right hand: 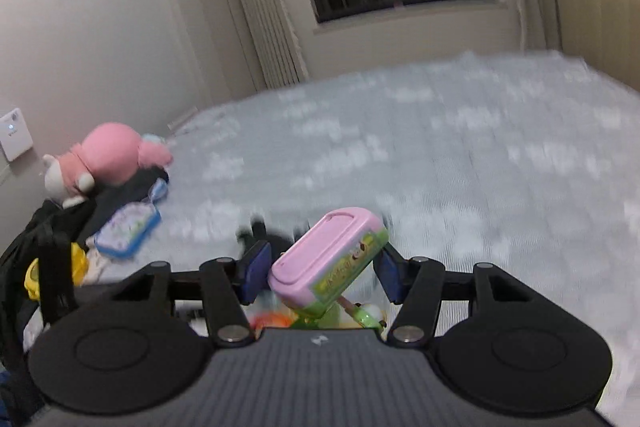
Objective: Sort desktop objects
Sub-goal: 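Grasp the pink-and-green toy with the right tool and lift it, then lower the pink-and-green toy into the glass container and open the right tool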
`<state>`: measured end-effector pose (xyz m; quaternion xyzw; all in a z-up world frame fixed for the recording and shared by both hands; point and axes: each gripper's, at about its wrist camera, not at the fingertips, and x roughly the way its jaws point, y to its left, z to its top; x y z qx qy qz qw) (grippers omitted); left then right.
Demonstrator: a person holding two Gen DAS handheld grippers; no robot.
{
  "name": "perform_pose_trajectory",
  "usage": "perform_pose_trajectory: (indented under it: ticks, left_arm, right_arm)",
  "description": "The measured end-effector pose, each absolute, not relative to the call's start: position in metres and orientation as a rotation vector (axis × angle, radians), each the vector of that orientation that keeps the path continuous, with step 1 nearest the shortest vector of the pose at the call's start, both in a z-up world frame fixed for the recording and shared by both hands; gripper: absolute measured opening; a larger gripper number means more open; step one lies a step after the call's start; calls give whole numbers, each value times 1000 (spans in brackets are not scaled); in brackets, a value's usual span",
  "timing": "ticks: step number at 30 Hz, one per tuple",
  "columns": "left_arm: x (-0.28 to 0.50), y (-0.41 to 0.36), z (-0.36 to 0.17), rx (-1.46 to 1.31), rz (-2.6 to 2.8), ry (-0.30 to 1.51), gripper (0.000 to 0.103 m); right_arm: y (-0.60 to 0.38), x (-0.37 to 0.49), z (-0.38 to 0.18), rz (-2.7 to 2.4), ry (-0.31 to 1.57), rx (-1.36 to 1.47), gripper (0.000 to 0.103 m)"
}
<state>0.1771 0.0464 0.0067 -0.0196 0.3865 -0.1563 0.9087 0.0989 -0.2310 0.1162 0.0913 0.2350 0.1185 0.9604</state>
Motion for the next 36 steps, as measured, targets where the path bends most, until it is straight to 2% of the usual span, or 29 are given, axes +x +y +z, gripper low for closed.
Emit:
perform_pose_trajectory:
  ticks: [3, 6, 17, 29, 31, 32, 33, 36]
  left_arm:
    - [181, 48, 4, -49, -322, 810, 102]
    - [183, 50, 2, -58, -323, 816, 102]
    - [184, 48, -2, -39, -341, 833, 102]
    - [185, 40, -3, -22, -351, 837, 102]
    - [185, 39, -4, -15, -353, 838, 102]
    - [184, 38, -4, -12, -354, 838, 102]
    - [184, 38, -4, -9, -355, 839, 102]
    - [182, 39, -3, -6, -357, 835, 102]
  right_arm:
    - [-220, 116, 134, 243, 417, 149, 59]
    - [-209, 143, 133, 242, 438, 118, 59]
    - [-169, 215, 48, 254, 689, 110, 59]
    - [-170, 214, 29, 256, 759, 142, 59]
    - [-166, 212, 29, 248, 757, 109, 51]
    - [-164, 212, 29, 232, 753, 85, 42]
    - [-162, 212, 29, 216, 749, 67, 37]
    - [-166, 210, 37, 222, 721, 95, 31]
